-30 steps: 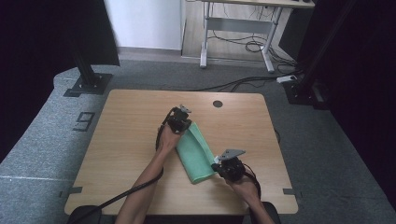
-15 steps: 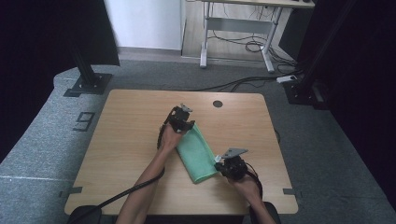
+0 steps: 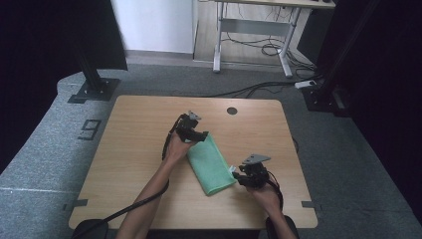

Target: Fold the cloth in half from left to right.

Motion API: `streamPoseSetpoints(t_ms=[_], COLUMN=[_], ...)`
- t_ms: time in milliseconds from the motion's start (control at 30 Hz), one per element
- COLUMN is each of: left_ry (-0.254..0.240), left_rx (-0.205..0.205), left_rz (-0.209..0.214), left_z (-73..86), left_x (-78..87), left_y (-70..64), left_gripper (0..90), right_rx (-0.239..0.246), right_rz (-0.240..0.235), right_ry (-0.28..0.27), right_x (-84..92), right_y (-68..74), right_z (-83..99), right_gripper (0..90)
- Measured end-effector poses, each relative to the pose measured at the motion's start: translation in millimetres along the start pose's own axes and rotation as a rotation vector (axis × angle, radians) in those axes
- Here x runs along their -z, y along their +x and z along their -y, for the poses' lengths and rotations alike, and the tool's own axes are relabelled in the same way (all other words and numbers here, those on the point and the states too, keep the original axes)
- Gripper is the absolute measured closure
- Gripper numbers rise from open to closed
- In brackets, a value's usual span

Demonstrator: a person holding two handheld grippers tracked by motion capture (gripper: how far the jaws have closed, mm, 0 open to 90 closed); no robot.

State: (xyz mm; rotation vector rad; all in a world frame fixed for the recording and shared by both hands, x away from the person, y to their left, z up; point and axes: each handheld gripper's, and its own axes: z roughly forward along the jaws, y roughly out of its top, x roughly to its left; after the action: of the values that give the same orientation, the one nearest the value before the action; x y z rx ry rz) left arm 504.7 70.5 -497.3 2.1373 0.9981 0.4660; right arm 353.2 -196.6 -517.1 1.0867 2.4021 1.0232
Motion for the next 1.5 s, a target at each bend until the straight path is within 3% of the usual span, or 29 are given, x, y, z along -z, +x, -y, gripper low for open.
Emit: streamPoseSetpoints(t_ms=[233, 467, 667, 867, 1000, 1167, 1467, 1500], left_ry=[0.028, 0.035, 0.04, 0.023, 0.04, 0.097, 0.104, 0.1], left_rx=[-0.022, -0.017, -0.009, -0.024, -0.04, -0.076, -0.058, -0.04], left_rz=[0.026, 0.028, 0.029, 0.029, 0.019, -0.027, -0.035, -0.038], left_z=[19.6, 40.1, 60.6, 76.0, 82.4, 92.7, 94.1, 94.9], left_x=[10.6, 22.2, 35.0, 50.5, 50.4, 42.5, 38.5, 38.1], left_y=[-5.4, -6.9, -9.3, -23.9, -29.8, -32.9, -25.0, -21.2], left_gripper=[14.2, 11.3, 10.5, 10.6, 10.6, 10.6, 9.8, 9.5], right_rx=[-0.008, -0.006, -0.003, 0.005, 0.013, 0.006, 0.005, 0.01], right_rz=[0.01, 0.002, 0.014, 0.015, 0.012, 0.0, -0.021, -0.027], right_ry=[-0.004, -0.001, 0.013, 0.033, 0.043, 0.043, 0.037, 0.037], right_x=[-6.7, -16.1, -21.1, -26.1, -28.7, -29.7, -31.3, -31.7], right_y=[-1.0, -2.5, -6.6, -9.7, -9.4, -9.1, -3.3, -1.4], right_z=[-1.4, -0.3, 2.0, 5.4, 6.2, 7.4, 8.3, 8.1], right_gripper=[39.8, 30.2, 28.9, 28.0, 28.0, 28.2, 28.6, 28.5])
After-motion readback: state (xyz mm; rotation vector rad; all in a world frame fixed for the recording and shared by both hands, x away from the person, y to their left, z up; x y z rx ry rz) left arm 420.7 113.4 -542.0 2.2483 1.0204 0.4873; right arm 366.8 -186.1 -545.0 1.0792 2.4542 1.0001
